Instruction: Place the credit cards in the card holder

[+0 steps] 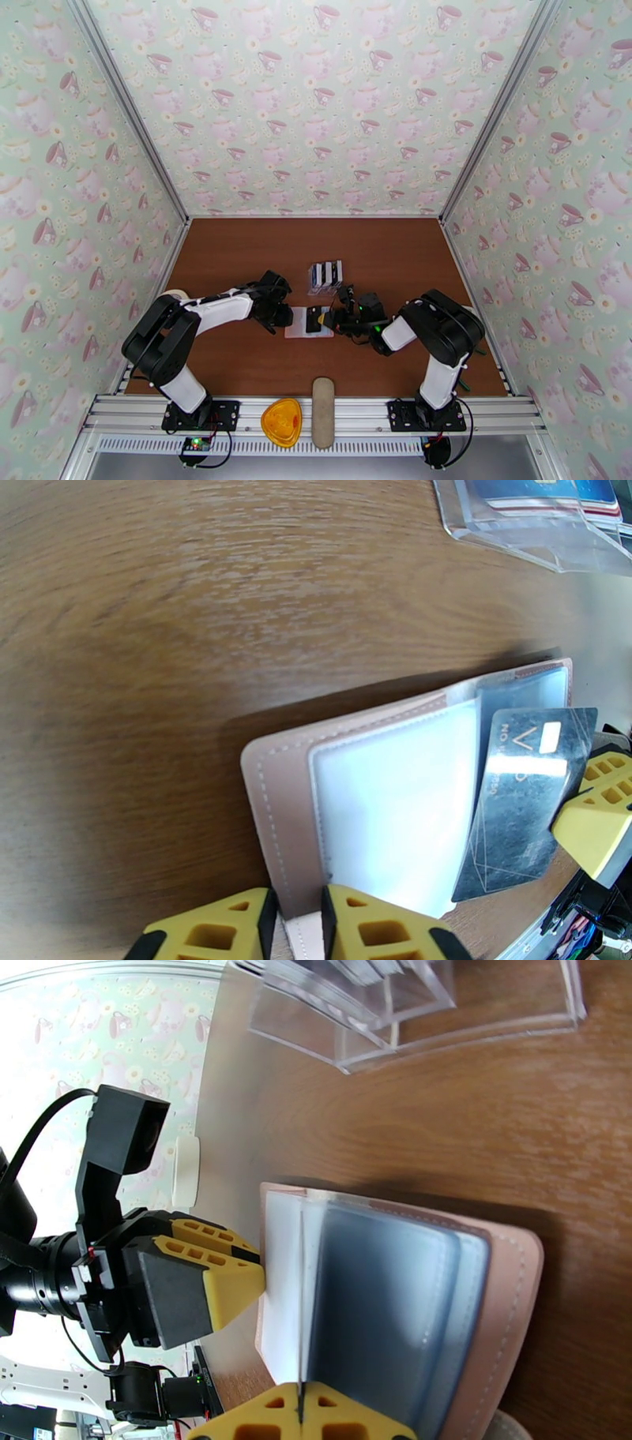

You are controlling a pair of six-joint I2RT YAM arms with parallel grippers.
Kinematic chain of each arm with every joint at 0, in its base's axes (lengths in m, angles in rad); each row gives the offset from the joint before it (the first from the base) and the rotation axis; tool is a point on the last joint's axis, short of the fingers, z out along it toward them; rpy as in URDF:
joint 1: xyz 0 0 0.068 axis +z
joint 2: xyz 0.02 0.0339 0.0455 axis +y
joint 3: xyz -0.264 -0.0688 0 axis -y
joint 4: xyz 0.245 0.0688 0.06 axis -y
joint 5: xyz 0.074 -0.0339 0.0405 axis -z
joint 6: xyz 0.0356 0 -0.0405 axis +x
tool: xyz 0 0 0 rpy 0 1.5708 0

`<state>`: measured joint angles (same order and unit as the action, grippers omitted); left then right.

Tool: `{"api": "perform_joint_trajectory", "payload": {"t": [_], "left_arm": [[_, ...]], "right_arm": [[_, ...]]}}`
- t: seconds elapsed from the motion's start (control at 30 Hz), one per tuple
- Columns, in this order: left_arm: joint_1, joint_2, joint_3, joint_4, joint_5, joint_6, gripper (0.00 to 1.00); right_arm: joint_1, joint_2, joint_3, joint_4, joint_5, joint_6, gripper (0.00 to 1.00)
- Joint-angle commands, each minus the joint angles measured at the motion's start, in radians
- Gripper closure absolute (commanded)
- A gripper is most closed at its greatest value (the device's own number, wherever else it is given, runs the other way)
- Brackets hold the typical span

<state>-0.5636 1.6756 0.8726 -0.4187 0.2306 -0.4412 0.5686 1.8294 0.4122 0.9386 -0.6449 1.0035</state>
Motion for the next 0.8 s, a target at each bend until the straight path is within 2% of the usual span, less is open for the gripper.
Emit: {"api": "perform_joint_trajectory", "payload": {"t": [0.0,0.77], "left_arm": [[0.004,0.057,-0.035,-0.014,-0.032,-0.002,0.74],[0.005,0.062,-0.053,0.003,-0.029,-0.018,0.75]], "right_arm": [[-0.003,0.024,0.003,0.025,-0.029,0.012,1.00],[-0.003,0.091,0.026,0.129,-0.076,0.081,1.00]]}}
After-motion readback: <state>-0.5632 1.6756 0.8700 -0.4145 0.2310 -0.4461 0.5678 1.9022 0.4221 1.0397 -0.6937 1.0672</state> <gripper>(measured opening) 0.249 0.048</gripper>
